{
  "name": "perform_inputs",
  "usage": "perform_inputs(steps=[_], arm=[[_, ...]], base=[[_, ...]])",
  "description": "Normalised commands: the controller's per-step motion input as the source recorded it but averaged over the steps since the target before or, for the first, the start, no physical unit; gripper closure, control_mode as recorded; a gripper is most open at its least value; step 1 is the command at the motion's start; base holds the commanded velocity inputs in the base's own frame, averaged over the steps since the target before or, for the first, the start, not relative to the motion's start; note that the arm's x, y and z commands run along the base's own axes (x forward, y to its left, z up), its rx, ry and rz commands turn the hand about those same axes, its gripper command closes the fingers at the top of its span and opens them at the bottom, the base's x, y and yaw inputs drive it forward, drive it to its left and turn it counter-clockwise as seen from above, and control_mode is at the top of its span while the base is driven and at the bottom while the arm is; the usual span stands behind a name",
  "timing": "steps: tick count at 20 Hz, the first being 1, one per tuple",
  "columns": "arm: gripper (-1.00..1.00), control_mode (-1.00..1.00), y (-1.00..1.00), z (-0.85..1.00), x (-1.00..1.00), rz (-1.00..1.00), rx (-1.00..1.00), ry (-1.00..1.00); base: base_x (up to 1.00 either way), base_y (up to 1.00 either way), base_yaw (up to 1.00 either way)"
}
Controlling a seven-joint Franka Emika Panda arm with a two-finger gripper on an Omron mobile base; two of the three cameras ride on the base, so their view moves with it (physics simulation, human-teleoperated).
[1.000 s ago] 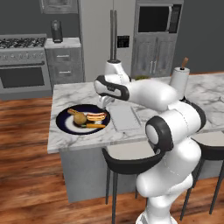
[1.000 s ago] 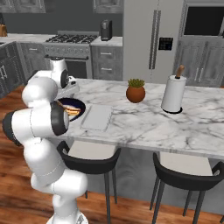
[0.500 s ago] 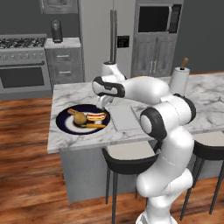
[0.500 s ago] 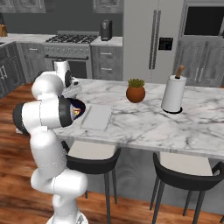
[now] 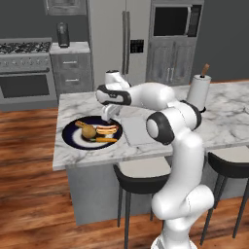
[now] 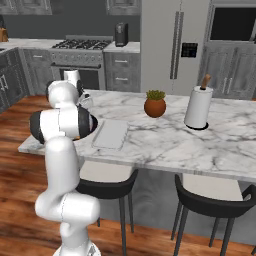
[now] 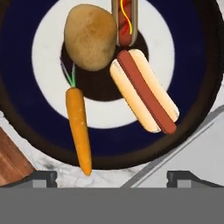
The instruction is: Place one cooked food and one vegetable from the large plate to each tupperware container.
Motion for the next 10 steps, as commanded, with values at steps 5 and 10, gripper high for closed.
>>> perform_inputs(steps=[5,10], arm=[[-1.00,-1.00,0.30,-0.35,0.36,0.00,-0.07,0.03],[-1.00,-1.00,0.04,-0.51,0.48,0.01,-0.04,-0.02]], base=[[0.00,0.00,0.00],[0.00,0.00,0.00]])
